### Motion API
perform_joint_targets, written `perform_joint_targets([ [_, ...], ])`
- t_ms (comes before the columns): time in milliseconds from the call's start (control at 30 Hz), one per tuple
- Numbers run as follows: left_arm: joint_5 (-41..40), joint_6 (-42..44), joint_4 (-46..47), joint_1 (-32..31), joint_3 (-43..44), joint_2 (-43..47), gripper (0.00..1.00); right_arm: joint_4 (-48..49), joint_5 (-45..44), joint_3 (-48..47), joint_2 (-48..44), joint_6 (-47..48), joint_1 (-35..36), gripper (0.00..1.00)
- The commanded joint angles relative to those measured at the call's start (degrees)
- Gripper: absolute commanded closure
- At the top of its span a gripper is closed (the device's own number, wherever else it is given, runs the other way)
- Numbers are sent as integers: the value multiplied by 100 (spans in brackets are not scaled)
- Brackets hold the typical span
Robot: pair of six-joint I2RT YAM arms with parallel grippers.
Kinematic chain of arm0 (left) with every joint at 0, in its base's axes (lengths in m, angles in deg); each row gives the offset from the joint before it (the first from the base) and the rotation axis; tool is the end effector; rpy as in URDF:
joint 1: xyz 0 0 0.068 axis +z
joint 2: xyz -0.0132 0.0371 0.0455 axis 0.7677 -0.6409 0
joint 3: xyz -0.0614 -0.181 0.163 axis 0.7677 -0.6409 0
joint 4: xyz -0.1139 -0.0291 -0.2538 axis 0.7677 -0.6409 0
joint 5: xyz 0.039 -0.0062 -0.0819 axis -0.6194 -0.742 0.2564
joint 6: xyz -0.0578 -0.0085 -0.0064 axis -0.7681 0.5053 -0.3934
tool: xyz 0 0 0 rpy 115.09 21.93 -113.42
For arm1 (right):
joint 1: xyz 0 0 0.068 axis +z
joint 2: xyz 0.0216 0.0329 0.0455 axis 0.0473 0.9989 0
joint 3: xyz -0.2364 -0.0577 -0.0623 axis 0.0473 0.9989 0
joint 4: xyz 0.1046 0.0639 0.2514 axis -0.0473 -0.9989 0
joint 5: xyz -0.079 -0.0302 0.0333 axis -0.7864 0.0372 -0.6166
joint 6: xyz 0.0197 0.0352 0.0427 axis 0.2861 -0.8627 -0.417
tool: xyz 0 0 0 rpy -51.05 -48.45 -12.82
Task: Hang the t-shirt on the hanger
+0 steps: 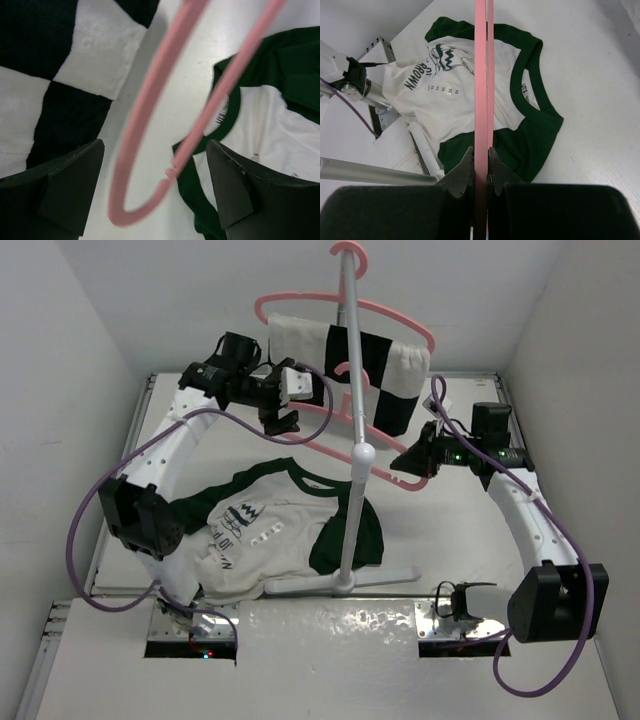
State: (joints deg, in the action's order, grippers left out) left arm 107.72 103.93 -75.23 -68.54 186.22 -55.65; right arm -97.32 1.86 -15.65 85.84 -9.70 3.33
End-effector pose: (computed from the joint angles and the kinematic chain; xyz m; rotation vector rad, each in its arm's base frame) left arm 0.3492 -0.1461 0.3649 1.6713 1.4486 -0.4588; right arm 0.2850 0.0398 0.2709 -0.6073 1.9833 1.1328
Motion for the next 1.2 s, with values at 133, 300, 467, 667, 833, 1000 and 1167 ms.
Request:
perform_joint_targets([
  [133, -228, -1017, 1461, -103, 186, -545, 20, 102, 701, -22, -40, 174, 26, 100],
  [300, -270, -103, 636, -156, -313, -466, 37, 111, 701, -13, 3, 209, 17, 100],
  [467, -895, -514, 968, -226, -772, -343, 100, -143, 385, -206, 223, 463, 17, 100],
  [667, -658, 513, 117, -252, -649, -317, 100, -1222, -1240, -838, 732, 1394, 490, 45],
  [833, -755, 1014, -506, -261, -464, -528, 100, -1217, -2646, -1611, 1067, 1790, 1096, 1],
  [1000, -702, 1243, -561, -261, -552, -414, 100, -1067, -2437, -1972, 1137, 2028, 1177, 1],
  [1167, -693, 1138, -473, -253, -534, -378, 100, -1022, -2332, -2104, 1408, 2195, 1563, 2],
])
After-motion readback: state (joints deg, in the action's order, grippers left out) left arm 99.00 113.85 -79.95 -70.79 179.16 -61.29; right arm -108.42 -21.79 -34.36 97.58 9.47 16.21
